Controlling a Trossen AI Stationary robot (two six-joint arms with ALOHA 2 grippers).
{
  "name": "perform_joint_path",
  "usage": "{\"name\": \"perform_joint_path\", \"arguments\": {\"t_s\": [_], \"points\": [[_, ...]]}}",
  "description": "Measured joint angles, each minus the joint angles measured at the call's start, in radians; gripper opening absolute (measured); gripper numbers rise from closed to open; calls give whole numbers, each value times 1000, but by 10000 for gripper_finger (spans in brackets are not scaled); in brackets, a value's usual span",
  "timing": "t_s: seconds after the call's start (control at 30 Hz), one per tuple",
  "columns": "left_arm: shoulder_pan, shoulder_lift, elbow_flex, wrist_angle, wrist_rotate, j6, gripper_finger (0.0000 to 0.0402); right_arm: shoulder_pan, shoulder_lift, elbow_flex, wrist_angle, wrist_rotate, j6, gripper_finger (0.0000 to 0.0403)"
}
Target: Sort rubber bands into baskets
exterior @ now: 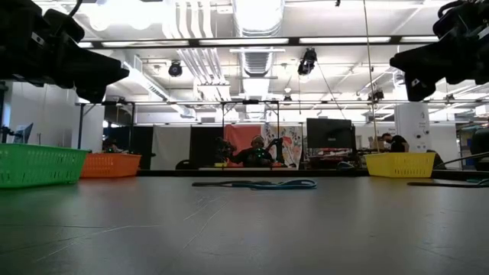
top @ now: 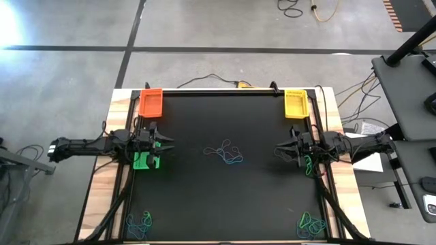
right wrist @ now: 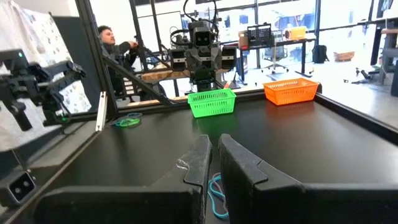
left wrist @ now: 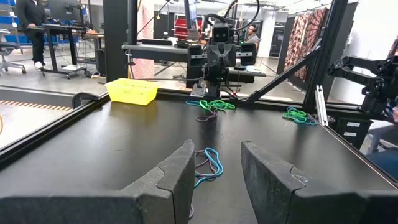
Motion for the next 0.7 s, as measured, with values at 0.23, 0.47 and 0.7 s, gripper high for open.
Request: {"name": "perform_joint_path", "arguments": {"t_s": [0.23,0.47,0.7], "points": [[0,0,0,0,0,0,115,0,0,0,-4,0,85,27],[0,0,0,0,0,0,115,0,0,0,7,25,-19,27],[0,0,0,0,0,0,115,22,100,10,113,46,-25,30]]}}
